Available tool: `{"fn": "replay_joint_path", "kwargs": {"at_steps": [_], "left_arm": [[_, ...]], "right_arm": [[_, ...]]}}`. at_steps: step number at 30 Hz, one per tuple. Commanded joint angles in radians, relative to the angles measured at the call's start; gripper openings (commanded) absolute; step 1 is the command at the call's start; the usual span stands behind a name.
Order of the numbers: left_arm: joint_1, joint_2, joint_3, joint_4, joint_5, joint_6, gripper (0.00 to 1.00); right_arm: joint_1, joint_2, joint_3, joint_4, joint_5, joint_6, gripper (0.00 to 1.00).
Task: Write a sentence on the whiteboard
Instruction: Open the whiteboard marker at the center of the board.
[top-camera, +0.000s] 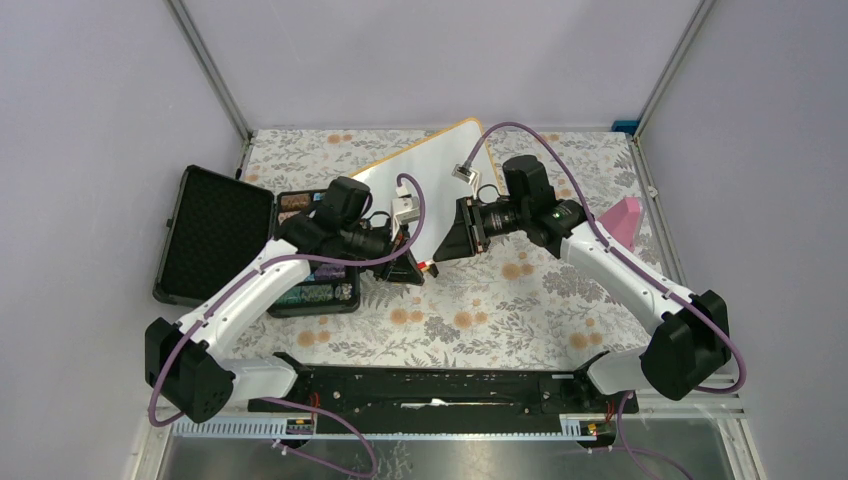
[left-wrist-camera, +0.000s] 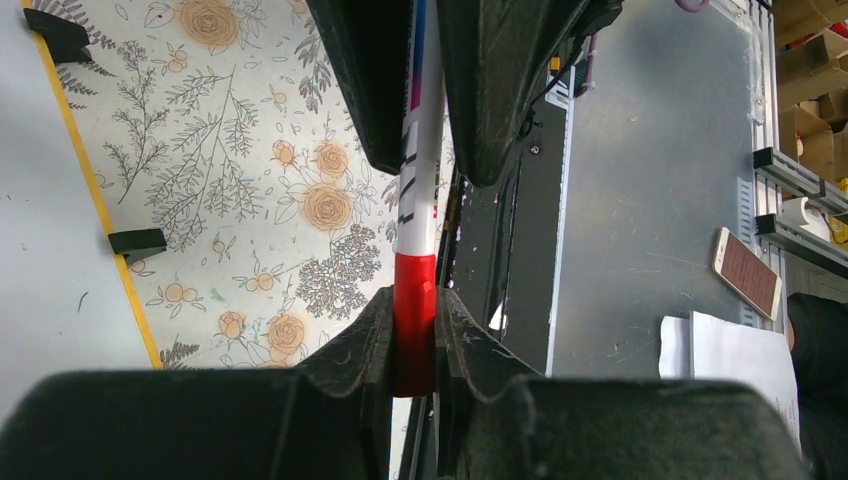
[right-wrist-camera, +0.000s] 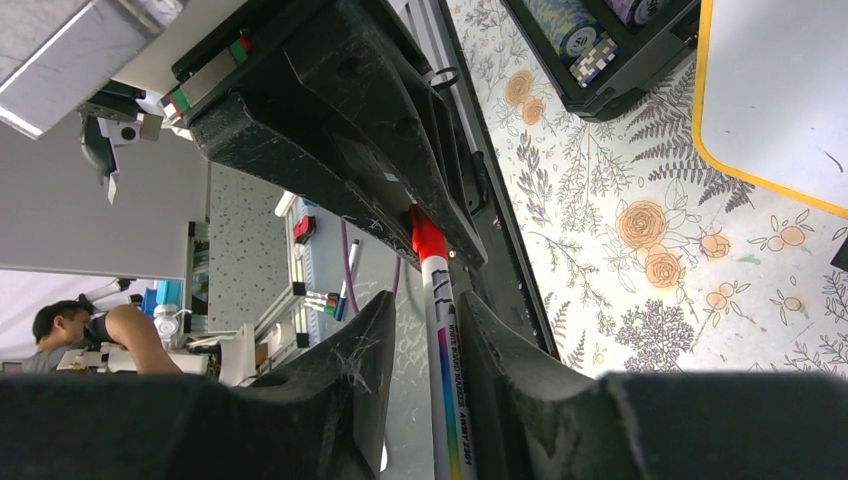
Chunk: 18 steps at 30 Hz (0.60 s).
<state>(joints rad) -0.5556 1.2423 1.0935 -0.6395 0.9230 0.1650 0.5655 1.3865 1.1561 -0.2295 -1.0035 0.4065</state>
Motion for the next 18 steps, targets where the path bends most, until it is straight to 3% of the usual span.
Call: {"fn": "replay_joint_path", "kwargs": {"at_steps": [1,13,16,18], "left_arm": [[-0.001,0.002,0.043,0.037,-0.024,0.012,0.0],[-0.001,-0.016,0.042,-0.006,-0.039,0.037,0.0],[-0.001,-0.006,0.049,-0.006,-0.033,0.03,0.0],[-0.001,-0.006,0.05,-0.006,-0.033,0.031,0.0]], "right_arm": [[0.028,-0.011,0.016,0.001,-0.039,-0.012,0.35],[0.028,-0.018,0.028,-0.033,-0.034,-0.041,0.32],[0.028,-0.016,0.027,-0.034,-0.039,-0.041,0.27],[0.028,-0.018,0.027,-0.033,-0.042,-0.041,0.18]]}}
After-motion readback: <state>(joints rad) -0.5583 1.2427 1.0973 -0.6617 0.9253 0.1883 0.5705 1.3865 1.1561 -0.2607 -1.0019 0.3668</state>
